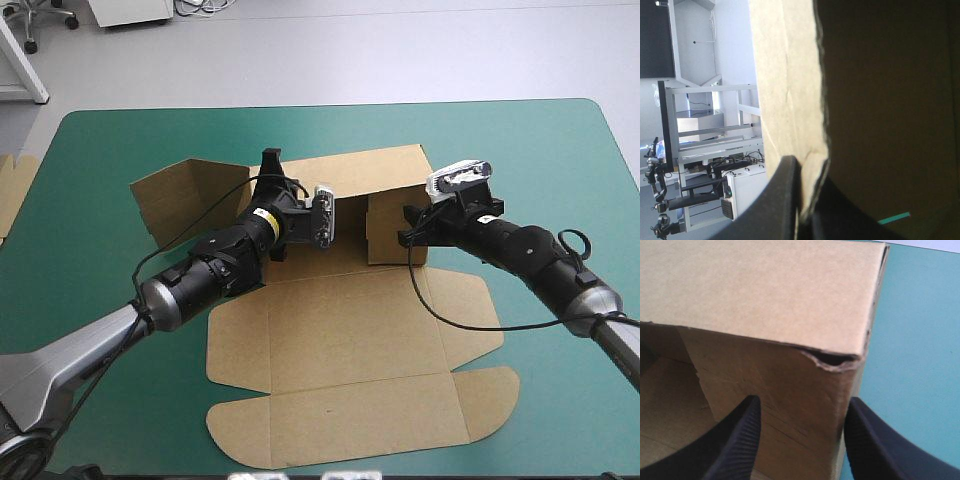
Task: Fold the box
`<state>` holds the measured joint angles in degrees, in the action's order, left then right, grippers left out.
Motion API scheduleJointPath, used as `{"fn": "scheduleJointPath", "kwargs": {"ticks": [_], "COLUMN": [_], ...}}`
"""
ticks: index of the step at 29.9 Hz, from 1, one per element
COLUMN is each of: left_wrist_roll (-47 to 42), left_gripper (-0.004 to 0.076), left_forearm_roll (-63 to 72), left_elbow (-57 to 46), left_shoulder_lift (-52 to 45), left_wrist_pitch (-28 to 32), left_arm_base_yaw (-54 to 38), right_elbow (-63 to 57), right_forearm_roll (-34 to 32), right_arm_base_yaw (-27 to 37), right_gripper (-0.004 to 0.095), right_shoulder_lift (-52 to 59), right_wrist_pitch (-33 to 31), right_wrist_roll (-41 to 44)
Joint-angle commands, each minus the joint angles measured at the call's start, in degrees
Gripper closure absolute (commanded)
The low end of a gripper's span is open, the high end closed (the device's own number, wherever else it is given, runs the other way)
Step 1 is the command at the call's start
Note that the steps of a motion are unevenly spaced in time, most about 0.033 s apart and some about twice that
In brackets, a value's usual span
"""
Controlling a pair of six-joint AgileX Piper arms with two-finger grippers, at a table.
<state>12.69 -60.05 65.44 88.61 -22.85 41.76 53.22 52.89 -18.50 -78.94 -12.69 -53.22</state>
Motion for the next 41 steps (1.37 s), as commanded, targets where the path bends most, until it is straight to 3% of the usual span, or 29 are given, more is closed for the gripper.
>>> {"fn": "scheduleJointPath", "kwargs": {"ticks": [1,11,20,31,35,41], "left_wrist_roll": [-0.9,-0.9,-1.0,-1.0,-1.0,-1.0], "left_gripper": [0.0734,0.0734,0.0734,0.0734,0.0734,0.0734], "left_forearm_roll": [3.0,3.0,3.0,3.1,2.9,2.3], "left_elbow": [0.3,0.3,0.3,0.3,0.3,0.3], "left_shoulder_lift": [-0.8,-0.9,-0.9,-0.9,-0.9,-1.0], "left_wrist_pitch": [3.0,4.4,5.4,6.6,6.8,7.4], "left_arm_base_yaw": [0.6,0.6,0.6,0.6,0.6,0.6], "right_elbow": [3.6,6.9,7.0,7.0,7.0,7.0], "right_forearm_roll": [-6.4,-15.7,-15.8,-15.7,-15.7,-15.7], "right_arm_base_yaw": [-0.4,-0.4,-0.4,-0.4,-0.4,-0.4], "right_gripper": [0.0477,0.0475,0.0501,0.0846,0.0916,0.0915], "right_shoulder_lift": [1.0,-2.2,-3.3,-4.5,-4.5,-4.5], "right_wrist_pitch": [-4.0,-5.5,-5.3,-4.5,-4.5,-4.5], "right_wrist_roll": [7.1,18.2,19.3,20.3,20.3,20.3]}}
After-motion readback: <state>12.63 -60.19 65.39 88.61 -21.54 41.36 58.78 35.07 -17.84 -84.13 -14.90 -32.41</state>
